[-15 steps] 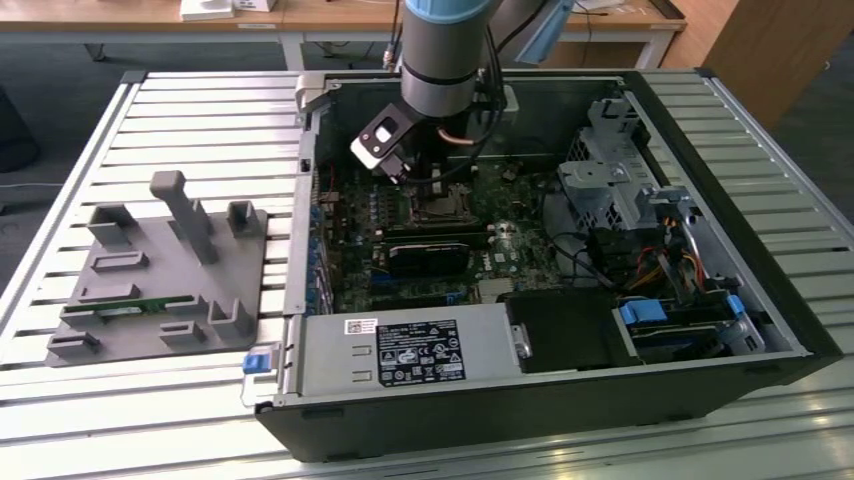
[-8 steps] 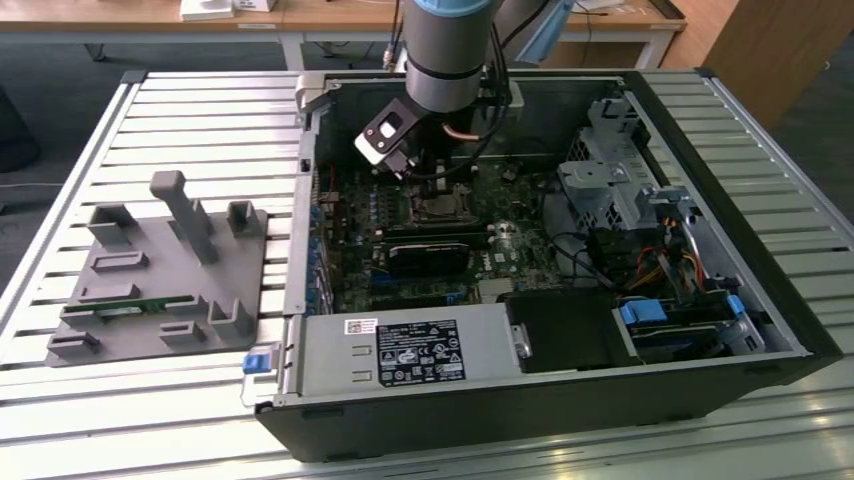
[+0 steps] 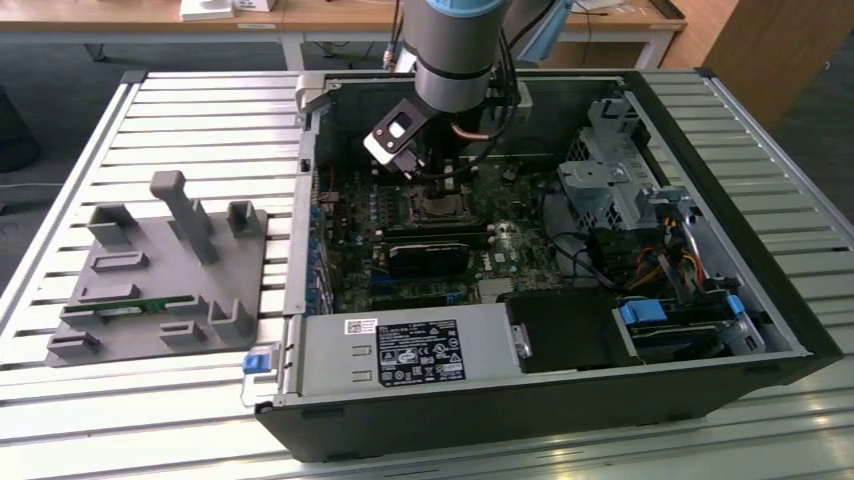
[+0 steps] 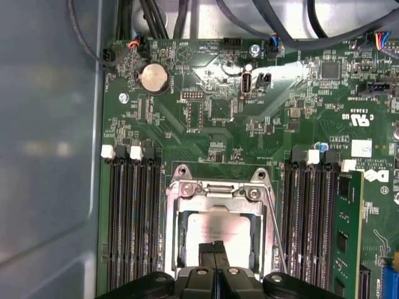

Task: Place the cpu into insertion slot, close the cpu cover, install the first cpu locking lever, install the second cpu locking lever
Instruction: 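Close the cpu cover, then install the first cpu locking lever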

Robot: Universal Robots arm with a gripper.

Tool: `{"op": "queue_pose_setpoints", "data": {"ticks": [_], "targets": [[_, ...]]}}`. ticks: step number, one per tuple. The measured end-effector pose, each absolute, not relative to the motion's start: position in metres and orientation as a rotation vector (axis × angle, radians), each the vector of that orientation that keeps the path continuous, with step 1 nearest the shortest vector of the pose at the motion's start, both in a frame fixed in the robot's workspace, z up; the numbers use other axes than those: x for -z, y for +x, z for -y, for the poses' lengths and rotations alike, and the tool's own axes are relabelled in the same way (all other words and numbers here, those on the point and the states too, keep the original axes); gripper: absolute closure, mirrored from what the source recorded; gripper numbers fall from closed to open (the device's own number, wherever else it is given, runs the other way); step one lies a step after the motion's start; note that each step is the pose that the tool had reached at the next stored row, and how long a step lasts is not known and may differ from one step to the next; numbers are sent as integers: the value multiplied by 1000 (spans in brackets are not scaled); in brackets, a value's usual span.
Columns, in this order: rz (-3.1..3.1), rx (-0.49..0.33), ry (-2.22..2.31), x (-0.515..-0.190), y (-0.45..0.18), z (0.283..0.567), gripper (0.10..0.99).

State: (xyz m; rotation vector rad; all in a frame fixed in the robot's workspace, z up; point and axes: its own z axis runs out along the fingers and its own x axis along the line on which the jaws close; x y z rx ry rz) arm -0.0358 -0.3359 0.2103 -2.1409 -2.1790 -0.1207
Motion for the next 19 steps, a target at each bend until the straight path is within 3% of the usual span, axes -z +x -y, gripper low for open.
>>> {"op": "queue_pose_setpoints", "data": {"ticks": [19], "targets": [[2179, 121, -2141, -217, -34, 336, 980]]}}
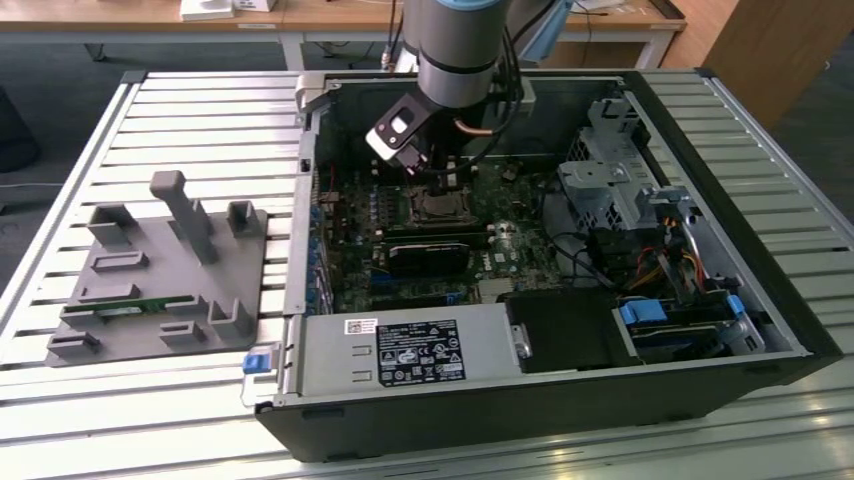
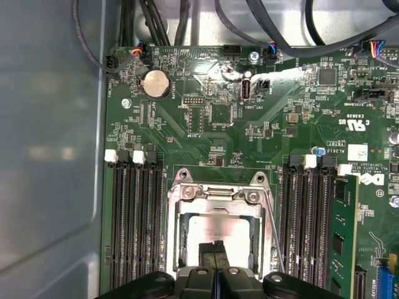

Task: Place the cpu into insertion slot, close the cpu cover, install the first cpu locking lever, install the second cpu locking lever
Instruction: 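Install the first cpu locking lever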

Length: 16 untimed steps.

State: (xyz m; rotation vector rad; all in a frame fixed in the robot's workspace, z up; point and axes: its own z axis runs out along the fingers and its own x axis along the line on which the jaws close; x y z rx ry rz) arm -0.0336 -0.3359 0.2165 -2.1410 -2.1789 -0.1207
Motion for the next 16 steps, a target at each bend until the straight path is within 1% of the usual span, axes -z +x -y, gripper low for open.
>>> {"op": "queue_pose_setpoints", "data": {"ticks": [16], "targets": [[2179, 121, -2141, -233, -34, 336, 980]]}}
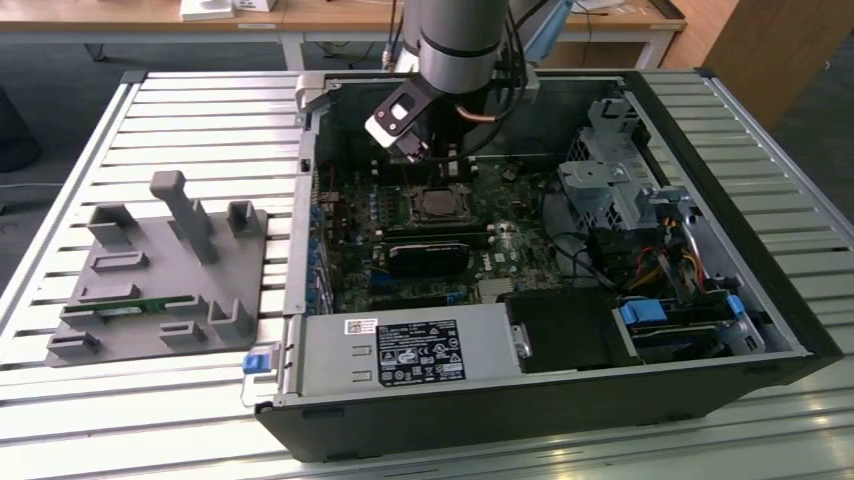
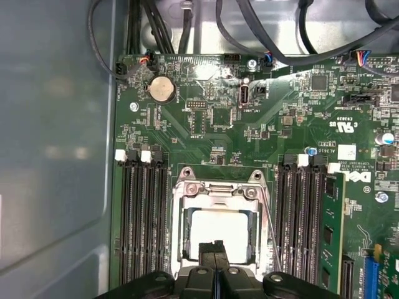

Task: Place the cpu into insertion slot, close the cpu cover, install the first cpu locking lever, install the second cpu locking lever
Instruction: 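Install the first cpu locking lever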

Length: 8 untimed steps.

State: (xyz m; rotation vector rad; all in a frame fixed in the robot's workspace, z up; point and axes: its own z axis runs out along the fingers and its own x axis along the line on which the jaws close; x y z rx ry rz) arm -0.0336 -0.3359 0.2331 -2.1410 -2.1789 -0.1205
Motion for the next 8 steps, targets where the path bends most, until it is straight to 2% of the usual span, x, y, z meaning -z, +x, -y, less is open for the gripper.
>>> {"op": "queue_pose_setpoints", "data": {"ticks": [8], "targets": [[2179, 121, -2141, -243, -34, 336, 980]]}}
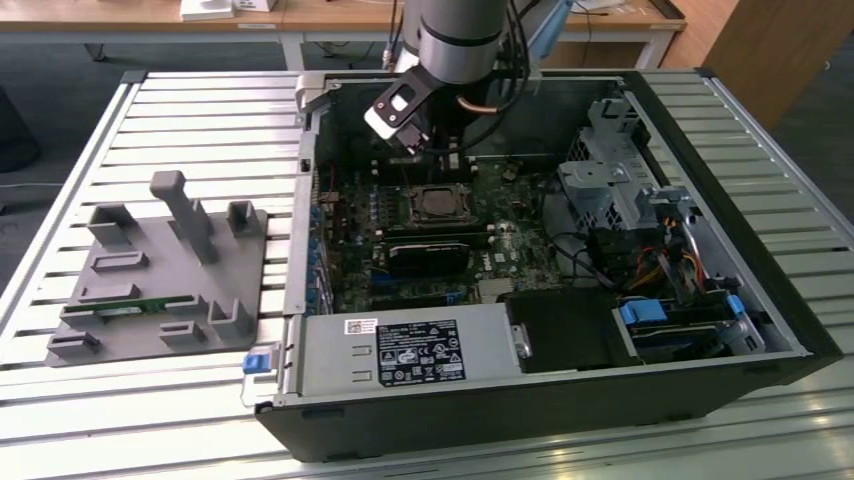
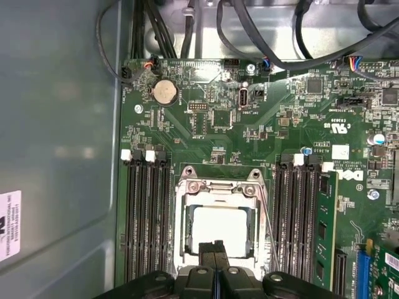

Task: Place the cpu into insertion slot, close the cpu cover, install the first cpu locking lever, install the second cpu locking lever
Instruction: 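Install the first cpu locking lever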

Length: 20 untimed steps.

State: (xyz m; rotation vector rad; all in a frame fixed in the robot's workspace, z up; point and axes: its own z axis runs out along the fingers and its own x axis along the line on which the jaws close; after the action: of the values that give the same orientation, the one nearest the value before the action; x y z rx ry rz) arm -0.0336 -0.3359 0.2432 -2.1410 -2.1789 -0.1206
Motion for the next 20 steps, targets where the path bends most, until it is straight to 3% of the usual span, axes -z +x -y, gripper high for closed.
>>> {"op": "queue_pose_setpoints", "data": {"ticks": [20], "targets": [[2303, 112, -2000, -268, -34, 336, 980]]}}
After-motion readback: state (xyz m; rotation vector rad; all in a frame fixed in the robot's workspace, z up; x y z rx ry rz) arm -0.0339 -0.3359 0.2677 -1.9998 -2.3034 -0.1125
